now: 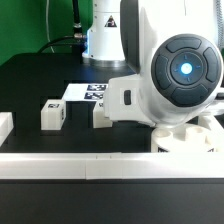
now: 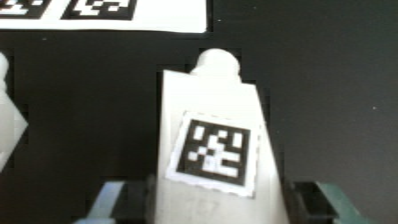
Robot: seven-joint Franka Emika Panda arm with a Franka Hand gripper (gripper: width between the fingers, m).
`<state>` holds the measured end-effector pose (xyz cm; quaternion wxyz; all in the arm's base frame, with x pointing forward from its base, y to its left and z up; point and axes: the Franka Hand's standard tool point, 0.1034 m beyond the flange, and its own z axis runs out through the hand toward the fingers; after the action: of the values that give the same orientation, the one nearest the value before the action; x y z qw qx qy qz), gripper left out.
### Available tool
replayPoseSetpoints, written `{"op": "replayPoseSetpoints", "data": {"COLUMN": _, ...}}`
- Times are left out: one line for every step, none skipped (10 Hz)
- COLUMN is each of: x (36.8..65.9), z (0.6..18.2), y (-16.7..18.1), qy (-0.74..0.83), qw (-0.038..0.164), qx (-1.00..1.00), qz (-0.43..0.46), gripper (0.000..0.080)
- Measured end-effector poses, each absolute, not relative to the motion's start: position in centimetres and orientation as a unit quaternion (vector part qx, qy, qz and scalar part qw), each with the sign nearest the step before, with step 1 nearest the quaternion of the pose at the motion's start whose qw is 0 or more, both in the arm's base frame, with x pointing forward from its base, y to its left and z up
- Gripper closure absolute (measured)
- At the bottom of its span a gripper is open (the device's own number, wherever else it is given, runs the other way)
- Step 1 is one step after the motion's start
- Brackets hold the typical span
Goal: Assemble stool
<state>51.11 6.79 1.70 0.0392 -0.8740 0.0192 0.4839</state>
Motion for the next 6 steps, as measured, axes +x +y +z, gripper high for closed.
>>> {"op": "replayPoseSetpoints", "data": {"x": 51.1, "z": 1.7, "y": 6.9, "qy": 0.018, "qw": 0.038, "qx": -0.874, "qz": 0.484, "gripper": 0.0475}}
{"op": "replayPoseSetpoints", "data": {"x": 51.1, "z": 1.7, "y": 6.9, "qy": 0.018, "qw": 0.038, "qx": -0.874, "qz": 0.484, "gripper": 0.0476}}
{"op": "replayPoseSetpoints", "data": {"x": 51.2, "z": 1.8, "y": 7.0, "qy": 0.017, "qw": 0.038, "qx": -0.874, "qz": 0.483, "gripper": 0.0476}}
{"op": "replayPoseSetpoints", "data": {"x": 51.3, "z": 2.0, "y": 7.2, "qy": 0.013, "qw": 0.039, "qx": -0.875, "qz": 0.482, "gripper": 0.0476}}
{"op": "replayPoseSetpoints", "data": {"x": 51.5, "z": 3.0, "y": 7.3, "qy": 0.010, "qw": 0.040, "qx": -0.874, "qz": 0.484, "gripper": 0.0476}}
{"op": "replayPoseSetpoints", "data": {"x": 51.9, "z": 4.8, "y": 7.1, "qy": 0.006, "qw": 0.042, "qx": -0.871, "qz": 0.489, "gripper": 0.0476}}
